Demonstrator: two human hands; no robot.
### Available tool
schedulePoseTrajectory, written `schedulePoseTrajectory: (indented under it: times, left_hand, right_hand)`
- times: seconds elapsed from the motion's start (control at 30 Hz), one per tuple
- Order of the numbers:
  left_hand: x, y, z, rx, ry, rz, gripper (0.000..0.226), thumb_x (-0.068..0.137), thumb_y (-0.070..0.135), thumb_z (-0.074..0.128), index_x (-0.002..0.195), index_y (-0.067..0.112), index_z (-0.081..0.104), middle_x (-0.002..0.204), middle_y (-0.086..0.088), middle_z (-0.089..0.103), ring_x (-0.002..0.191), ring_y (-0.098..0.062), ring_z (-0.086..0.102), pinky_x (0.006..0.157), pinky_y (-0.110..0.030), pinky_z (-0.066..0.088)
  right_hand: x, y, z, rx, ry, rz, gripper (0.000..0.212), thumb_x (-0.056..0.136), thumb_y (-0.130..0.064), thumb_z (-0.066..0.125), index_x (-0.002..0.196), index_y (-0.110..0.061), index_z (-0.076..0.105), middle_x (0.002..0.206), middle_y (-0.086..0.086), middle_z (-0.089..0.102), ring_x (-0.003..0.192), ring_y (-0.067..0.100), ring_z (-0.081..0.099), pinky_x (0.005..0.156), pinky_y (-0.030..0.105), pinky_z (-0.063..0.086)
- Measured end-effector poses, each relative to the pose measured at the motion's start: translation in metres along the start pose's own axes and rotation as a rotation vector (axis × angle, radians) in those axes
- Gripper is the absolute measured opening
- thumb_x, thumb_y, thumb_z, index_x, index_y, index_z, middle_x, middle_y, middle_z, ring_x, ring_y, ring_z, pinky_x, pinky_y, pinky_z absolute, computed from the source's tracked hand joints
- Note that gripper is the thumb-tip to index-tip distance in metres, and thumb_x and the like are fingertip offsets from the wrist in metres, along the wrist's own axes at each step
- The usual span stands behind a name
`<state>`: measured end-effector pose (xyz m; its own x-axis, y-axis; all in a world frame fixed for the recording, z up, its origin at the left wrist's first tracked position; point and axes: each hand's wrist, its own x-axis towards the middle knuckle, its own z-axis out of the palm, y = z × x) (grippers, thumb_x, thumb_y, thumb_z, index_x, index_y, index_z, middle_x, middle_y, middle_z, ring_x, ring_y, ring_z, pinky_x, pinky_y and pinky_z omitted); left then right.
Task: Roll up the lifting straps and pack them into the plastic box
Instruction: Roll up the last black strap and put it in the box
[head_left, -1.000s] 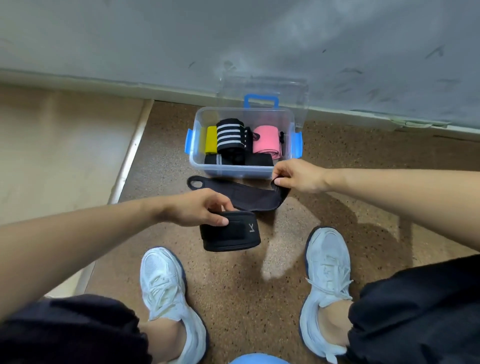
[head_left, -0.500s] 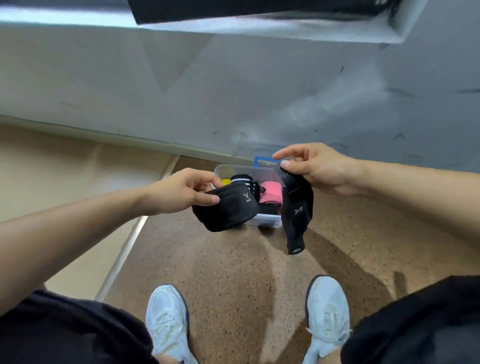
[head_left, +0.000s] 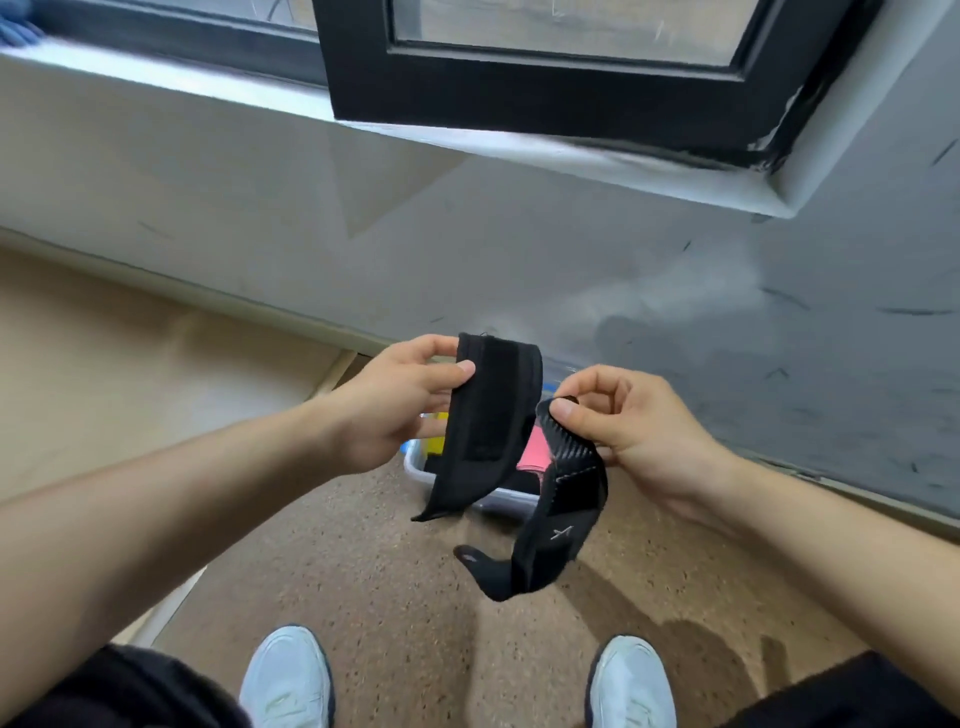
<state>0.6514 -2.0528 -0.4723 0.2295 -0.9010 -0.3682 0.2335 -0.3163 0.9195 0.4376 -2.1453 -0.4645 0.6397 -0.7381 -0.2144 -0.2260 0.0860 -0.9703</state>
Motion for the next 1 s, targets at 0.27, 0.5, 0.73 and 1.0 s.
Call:
schedulePoseTrajectory:
  times: [0.27,0.5,0.73,1.0]
  left_hand:
    - [-0.002,0.000,0.008,-0.169,-0.043,-0.020,0.023,0.106,0.011,0.053,0.125,0.011,0.064,0.116,-0.008,0.077,0.093,-0.019,0.076,0.078,-0.031,0.064]
    - [-0.005,-0.012,0.002,0.215,-0.105,0.055,0.024,0.103,0.008,0.058,0.126,0.006,0.061,0.094,-0.008,0.075,0.080,-0.020,0.066,0.060,-0.025,0.057]
    - [0.000,-0.010,0.001,0.183,-0.037,0.056,0.015,0.103,0.011,0.059,0.118,0.012,0.061,0.094,-0.007,0.077,0.076,-0.023,0.068,0.058,-0.025,0.057]
    - [-0.002,-0.014,0.015,0.138,-0.051,0.065,0.020,0.102,0.009,0.060,0.122,0.013,0.061,0.106,-0.011,0.078,0.084,-0.022,0.070,0.062,-0.025,0.058]
  right_hand:
    - [0.009,0.006,0.016,0.069,0.003,0.032,0.004,0.091,-0.009,0.072,0.087,-0.011,0.072,0.082,0.009,0.070,0.069,0.018,0.065,0.065,0.031,0.053]
    - [0.018,0.005,0.016,0.188,0.100,0.036,0.005,0.091,-0.006,0.070,0.088,-0.009,0.070,0.081,0.008,0.068,0.067,0.017,0.066,0.060,0.027,0.058]
    - [0.016,0.004,0.014,0.029,0.157,-0.098,0.006,0.090,-0.009,0.075,0.085,-0.011,0.072,0.084,0.009,0.063,0.070,0.018,0.064,0.060,0.031,0.058]
    - [0.016,0.008,0.017,-0.088,0.187,-0.199,0.006,0.086,-0.009,0.079,0.087,-0.007,0.073,0.078,0.019,0.070,0.066,0.015,0.062,0.059,0.023,0.052]
